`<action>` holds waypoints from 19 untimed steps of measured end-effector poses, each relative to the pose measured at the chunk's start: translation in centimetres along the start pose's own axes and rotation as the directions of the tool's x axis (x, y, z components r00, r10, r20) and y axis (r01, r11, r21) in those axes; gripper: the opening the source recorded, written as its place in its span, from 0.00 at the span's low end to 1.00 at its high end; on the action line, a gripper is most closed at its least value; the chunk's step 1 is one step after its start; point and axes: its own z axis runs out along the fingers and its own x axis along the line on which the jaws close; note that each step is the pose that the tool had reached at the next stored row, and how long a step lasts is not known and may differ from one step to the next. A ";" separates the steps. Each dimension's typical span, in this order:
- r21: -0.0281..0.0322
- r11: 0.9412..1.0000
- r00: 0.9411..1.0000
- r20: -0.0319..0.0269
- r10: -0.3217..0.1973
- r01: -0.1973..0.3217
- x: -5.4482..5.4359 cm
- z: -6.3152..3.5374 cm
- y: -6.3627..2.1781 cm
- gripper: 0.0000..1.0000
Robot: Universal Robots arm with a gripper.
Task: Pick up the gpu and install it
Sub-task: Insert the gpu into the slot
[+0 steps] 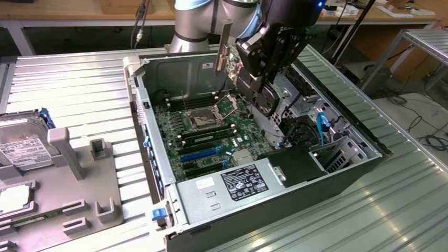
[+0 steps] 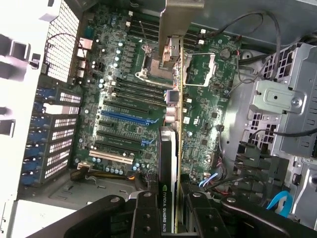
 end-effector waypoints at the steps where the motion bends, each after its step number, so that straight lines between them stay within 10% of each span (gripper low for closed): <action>1: 0.000 1.000 1.000 0.000 -0.005 0.005 0.0 0.00 0.00 0.27; 19: 0.001 0.996 0.996 -0.003 -0.094 0.094 0.0 0.00 0.00 0.27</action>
